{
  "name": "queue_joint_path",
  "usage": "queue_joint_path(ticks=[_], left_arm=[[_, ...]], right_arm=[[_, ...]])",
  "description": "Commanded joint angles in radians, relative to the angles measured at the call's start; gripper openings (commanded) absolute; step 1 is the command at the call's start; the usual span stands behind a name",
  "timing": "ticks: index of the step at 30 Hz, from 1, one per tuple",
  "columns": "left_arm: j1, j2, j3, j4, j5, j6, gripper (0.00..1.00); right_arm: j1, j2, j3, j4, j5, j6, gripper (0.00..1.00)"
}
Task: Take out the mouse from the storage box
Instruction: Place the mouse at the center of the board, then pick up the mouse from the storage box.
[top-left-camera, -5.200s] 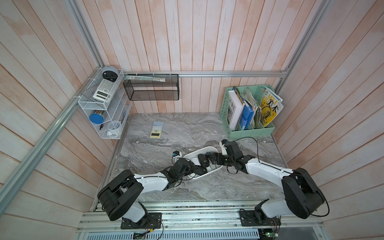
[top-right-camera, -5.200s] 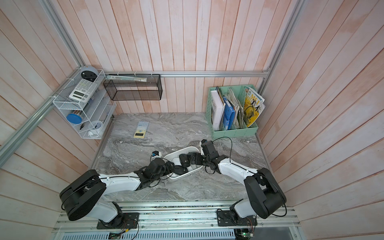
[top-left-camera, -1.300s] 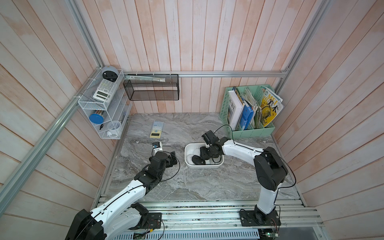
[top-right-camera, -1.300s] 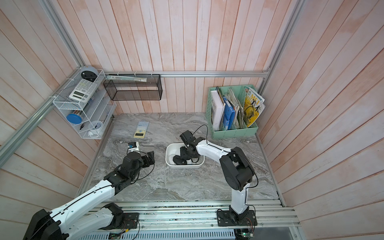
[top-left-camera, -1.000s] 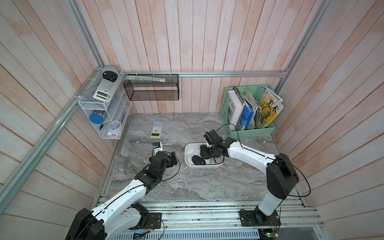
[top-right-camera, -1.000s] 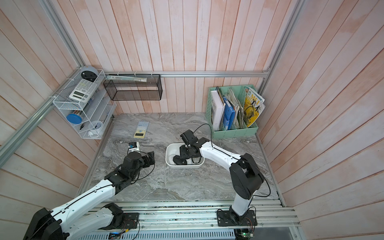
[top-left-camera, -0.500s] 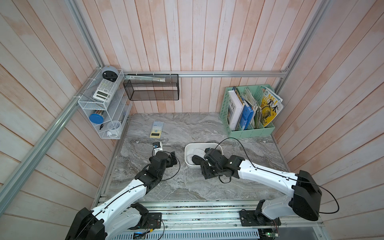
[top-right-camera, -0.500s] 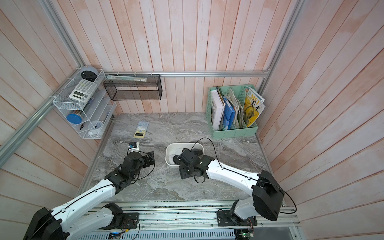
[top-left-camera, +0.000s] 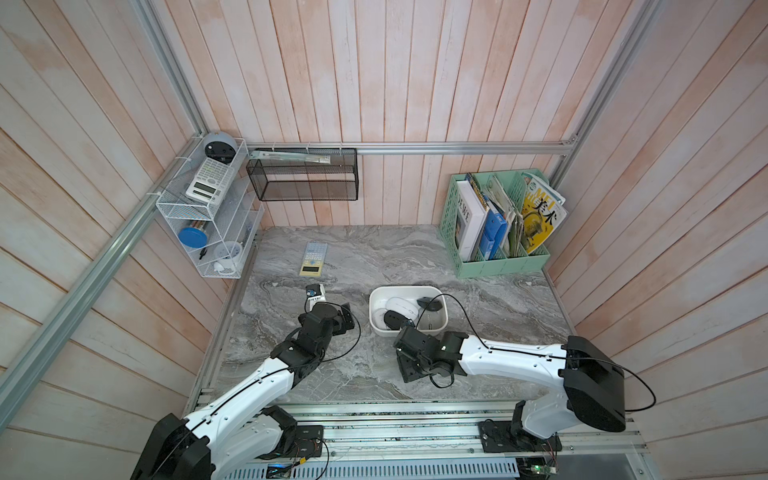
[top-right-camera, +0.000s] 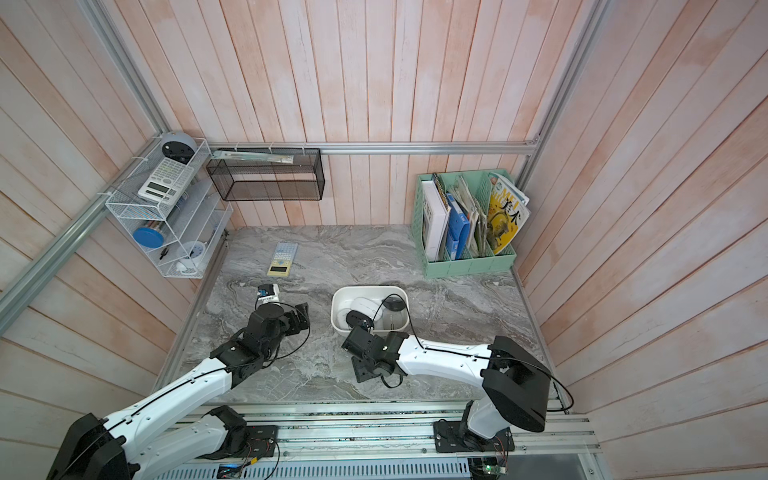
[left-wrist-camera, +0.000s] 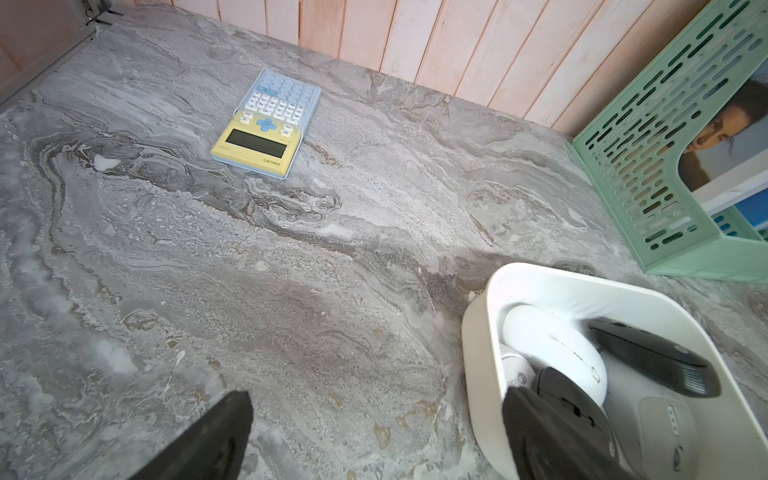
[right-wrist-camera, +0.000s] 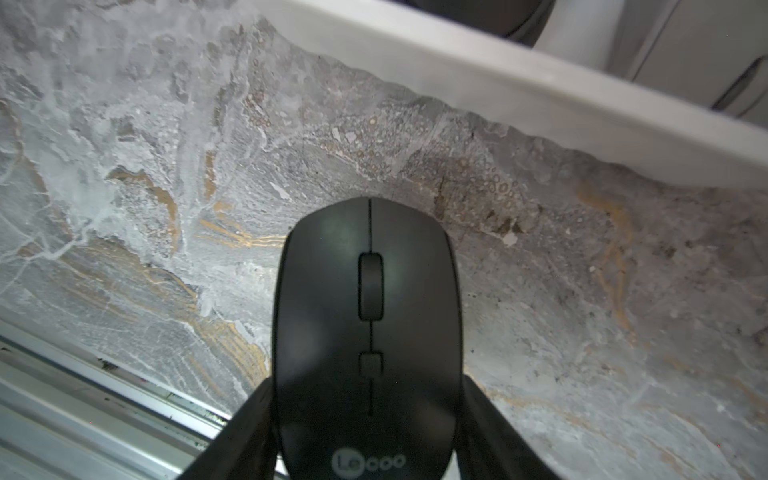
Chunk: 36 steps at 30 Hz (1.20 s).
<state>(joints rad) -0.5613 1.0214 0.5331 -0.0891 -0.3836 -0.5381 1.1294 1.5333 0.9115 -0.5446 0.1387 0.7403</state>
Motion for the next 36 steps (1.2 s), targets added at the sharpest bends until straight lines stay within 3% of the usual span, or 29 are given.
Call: queue_joint_path(ticks=[1, 9, 18, 26, 29, 32, 34, 36], left_arm=[[0.0, 0.01, 0.01, 0.025, -0.027, 0.01, 1.0], [0.0, 0.021, 0.013, 0.025, -0.022, 0.008, 1.0], [0.0, 0.032, 0.014, 0.025, -0.027, 0.009, 1.0], [0.0, 0.036, 0.023, 0.009, -0.026, 0.008, 1.0], [0.0, 0.028, 0.042, -0.036, -0.012, -0.026, 1.0], [-0.008, 0.015, 0.093, -0.123, 0.068, -0.146, 1.0], [-0.048, 0.015, 0.139, -0.173, 0.111, -0.23, 1.0], [-0.13, 0.031, 0.205, -0.245, 0.085, -0.306, 1.0]], right_arm=[[0.005, 0.044, 0.024, -0.002, 0.04, 0.019, 0.56], [0.005, 0.118, 0.056, -0.054, 0.075, 0.033, 0.59], [0.006, 0.074, 0.05, -0.052, 0.072, 0.034, 0.85], [0.002, -0.06, 0.092, -0.198, 0.19, 0.021, 0.86], [-0.017, -0.153, 0.088, -0.258, 0.304, 0.021, 0.87], [-0.078, -0.259, 0.053, -0.266, 0.357, -0.025, 0.88], [-0.132, -0.334, 0.012, -0.242, 0.375, -0.068, 0.88], [-0.204, -0.406, -0.029, -0.215, 0.37, -0.105, 0.88]])
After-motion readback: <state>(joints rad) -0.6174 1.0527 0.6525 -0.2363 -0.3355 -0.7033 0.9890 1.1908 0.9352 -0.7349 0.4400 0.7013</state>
